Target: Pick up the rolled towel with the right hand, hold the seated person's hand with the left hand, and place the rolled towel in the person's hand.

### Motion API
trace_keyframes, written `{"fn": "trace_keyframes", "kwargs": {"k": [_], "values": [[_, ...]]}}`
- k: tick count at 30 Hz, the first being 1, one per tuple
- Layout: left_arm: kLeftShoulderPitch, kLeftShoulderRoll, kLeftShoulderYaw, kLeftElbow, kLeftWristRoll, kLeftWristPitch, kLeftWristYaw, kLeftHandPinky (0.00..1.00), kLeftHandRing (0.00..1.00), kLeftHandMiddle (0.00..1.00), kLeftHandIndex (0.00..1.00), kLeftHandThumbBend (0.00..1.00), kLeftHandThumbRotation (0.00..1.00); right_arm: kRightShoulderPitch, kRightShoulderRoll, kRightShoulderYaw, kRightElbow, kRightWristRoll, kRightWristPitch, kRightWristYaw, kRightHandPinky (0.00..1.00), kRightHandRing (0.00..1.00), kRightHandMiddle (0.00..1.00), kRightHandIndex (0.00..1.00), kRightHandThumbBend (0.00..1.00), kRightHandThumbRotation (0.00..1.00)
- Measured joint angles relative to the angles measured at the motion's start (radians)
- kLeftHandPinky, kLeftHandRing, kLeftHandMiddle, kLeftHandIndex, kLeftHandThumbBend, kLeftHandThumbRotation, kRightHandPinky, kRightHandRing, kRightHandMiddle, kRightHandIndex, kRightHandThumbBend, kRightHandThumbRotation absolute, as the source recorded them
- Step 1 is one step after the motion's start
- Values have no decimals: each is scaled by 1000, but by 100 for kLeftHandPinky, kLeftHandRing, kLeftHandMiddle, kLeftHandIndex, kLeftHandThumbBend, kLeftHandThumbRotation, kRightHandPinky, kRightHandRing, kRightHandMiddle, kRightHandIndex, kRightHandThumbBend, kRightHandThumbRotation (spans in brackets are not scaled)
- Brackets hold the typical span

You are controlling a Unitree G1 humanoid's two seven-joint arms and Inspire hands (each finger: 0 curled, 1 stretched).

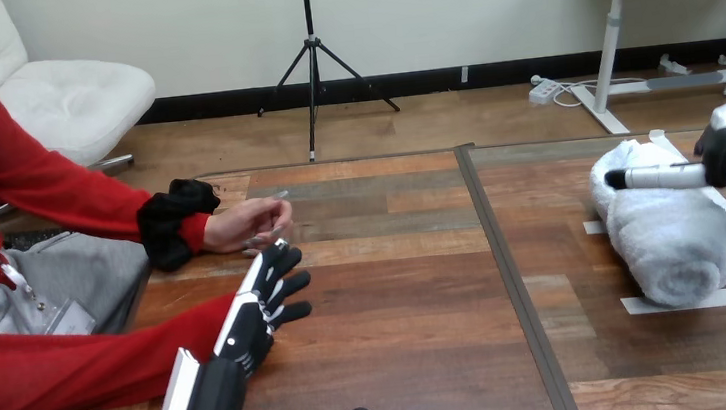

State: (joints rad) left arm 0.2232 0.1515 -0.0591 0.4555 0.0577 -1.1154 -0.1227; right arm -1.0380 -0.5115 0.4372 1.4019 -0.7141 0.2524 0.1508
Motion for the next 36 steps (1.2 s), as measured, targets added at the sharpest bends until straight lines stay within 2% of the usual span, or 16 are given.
{"fn": "trace_keyframes", "kwargs": {"k": [9, 16, 21, 24, 27, 31, 34, 36], "values": [[5, 1, 2, -35, -7, 0, -1, 76, 86, 90, 93, 100, 45, 28, 20, 2, 2, 2, 1, 0, 25, 83, 90, 96, 100, 92], [5, 0, 5, -53, 2, 0, 1, 75, 85, 90, 92, 100, 46, 46, 39, 21, 5, -3, -1, 21, 24, 92, 98, 99, 100, 98], [5, 0, 8, -66, 18, 0, 5, 74, 85, 90, 92, 100, 47, 52, 47, 40, 5, -14, 1, 32, 24, 91, 98, 100, 100, 97], [5, -1, 8, -71, 21, 0, 5, 74, 85, 90, 92, 100, 46, 52, 49, 43, 5, -15, 6, 29, 28, 83, 93, 100, 100, 93], [5, -1, 8, -75, 27, 0, 7, 74, 85, 89, 91, 100, 46, 52, 53, 52, 5, -19, 10, 20, 31, 78, 91, 100, 100, 91], [5, -3, 8, -79, 29, 0, 9, 74, 84, 89, 91, 100, 45, 52, 57, 55, 5, -19, 13, 12, 34, 80, 92, 100, 98, 83], [5, -6, 8, -82, 30, 0, 12, 74, 84, 89, 91, 100, 45, 52, 63, 43, 5, 1, 21, -3, 36, 80, 92, 98, 99, 74], [5, -8, 8, -84, 32, 0, 16, 74, 84, 89, 91, 100, 45, 55, 69, 23, 5, 22, 30, -31, 37, 78, 91, 97, 99, 68]]}}
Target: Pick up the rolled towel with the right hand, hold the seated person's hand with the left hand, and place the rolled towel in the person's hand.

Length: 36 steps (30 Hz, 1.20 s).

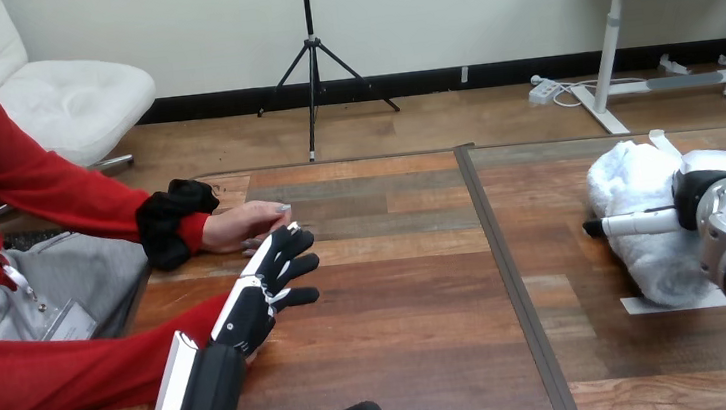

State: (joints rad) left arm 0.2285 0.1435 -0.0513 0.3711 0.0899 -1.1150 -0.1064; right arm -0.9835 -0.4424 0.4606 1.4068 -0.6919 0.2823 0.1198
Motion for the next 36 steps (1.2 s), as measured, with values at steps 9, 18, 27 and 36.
{"fn": "trace_keyframes", "kwargs": {"k": [9, 18, 27, 36], "values": [[0, -6, 3, -15, 22, 0, 16, 73, 83, 88, 90, 100, 46, 16, 15, -78, 0, 83, -8, -132, 34, 58, 73, 84, 96, 27], [1, -5, 5, -16, 31, -1, 22, 74, 84, 89, 90, 100, 47, 30, 15, -112, 0, 107, -38, -192, 27, 38, 51, 73, 95, 4], [1, -5, 10, -16, 31, -8, 25, 74, 84, 88, 91, 100, 46, 36, 10, -139, -1, 130, -78, -230, 32, 42, 50, 62, 93, 0], [1, -5, 16, -16, 28, -19, 28, 75, 84, 89, 91, 100, 46, 37, 9, -161, -6, 149, -117, -243, 30, 39, 49, 69, 90, 0]]}}
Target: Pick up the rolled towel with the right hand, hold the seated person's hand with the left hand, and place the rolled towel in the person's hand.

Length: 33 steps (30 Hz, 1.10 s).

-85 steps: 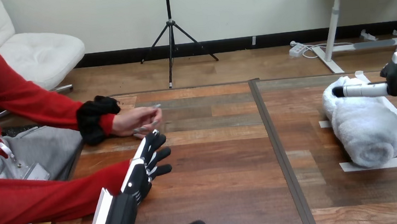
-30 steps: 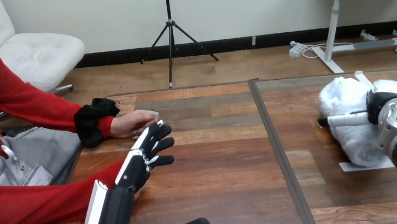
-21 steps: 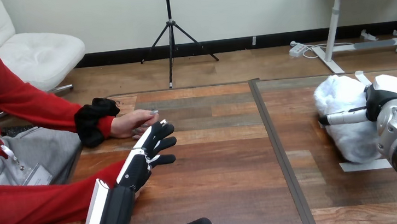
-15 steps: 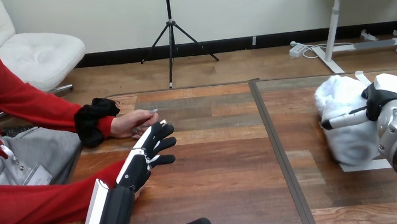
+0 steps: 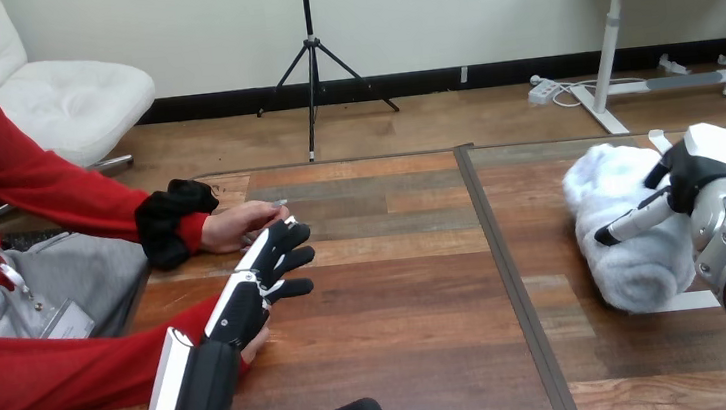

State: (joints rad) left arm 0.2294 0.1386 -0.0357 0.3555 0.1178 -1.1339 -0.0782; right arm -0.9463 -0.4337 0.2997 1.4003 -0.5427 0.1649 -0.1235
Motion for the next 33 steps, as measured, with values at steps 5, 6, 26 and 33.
{"fn": "trace_keyframes", "kwargs": {"k": [5, 6, 26, 33], "values": [[0, 0, 0, 0, -4, -3, 0, 75, 84, 88, 90, 100, 46, 2, 0, -24, -3, 32, -20, 0, 25, 33, 45, 67, 89, 0], [0, 0, 0, 0, -5, -4, 0, 75, 84, 88, 90, 100, 46, 3, 0, -30, -3, 37, -24, 0, 24, 32, 44, 67, 89, 0], [-1, 0, 21, 1, 5, -19, 11, 73, 82, 87, 89, 100, 47, 45, 0, -121, -11, 136, -91, -26, 29, 37, 46, 48, 87, 0], [-4, -2, 43, 5, 42, -38, 35, 72, 81, 86, 89, 100, 50, 66, -2, -155, -17, 170, -129, -26, 32, 41, 50, 45, 85, 0]]}}
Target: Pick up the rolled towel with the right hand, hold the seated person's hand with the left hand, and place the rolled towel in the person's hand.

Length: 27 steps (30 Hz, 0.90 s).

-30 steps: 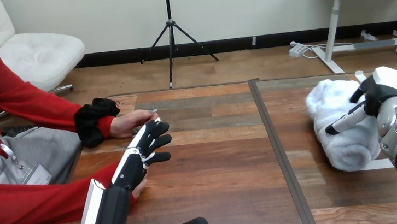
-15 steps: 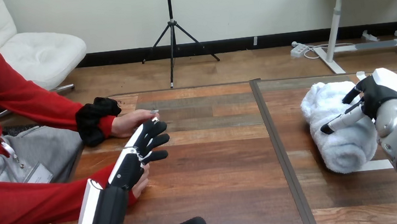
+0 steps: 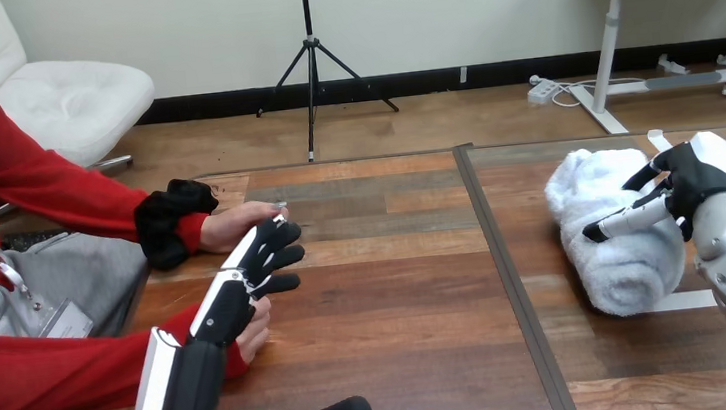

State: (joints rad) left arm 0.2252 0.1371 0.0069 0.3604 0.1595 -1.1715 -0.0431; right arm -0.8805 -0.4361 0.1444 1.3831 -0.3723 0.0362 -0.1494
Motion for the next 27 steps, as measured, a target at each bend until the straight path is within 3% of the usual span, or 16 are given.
{"fn": "trace_keyframes", "kwargs": {"k": [6, 15, 27], "values": [[-2, 0, 10, 3, 11, -8, 14, 72, 81, 86, 88, 100, 50, 15, 0, -23, -5, 27, -35, 0, 29, 37, 47, 45, 83, 0], [-4, 4, -3, 9, -28, -8, 4, 73, 82, 87, 89, 100, 47, 37, 7, -51, -10, 71, -95, 0, 28, 34, 47, 45, 81, 0], [-13, 5, -5, 16, -34, -8, -10, 73, 82, 87, 89, 100, 47, 111, 38, -91, -51, 126, -235, -14, 23, 29, 41, 42, 80, 0]]}}
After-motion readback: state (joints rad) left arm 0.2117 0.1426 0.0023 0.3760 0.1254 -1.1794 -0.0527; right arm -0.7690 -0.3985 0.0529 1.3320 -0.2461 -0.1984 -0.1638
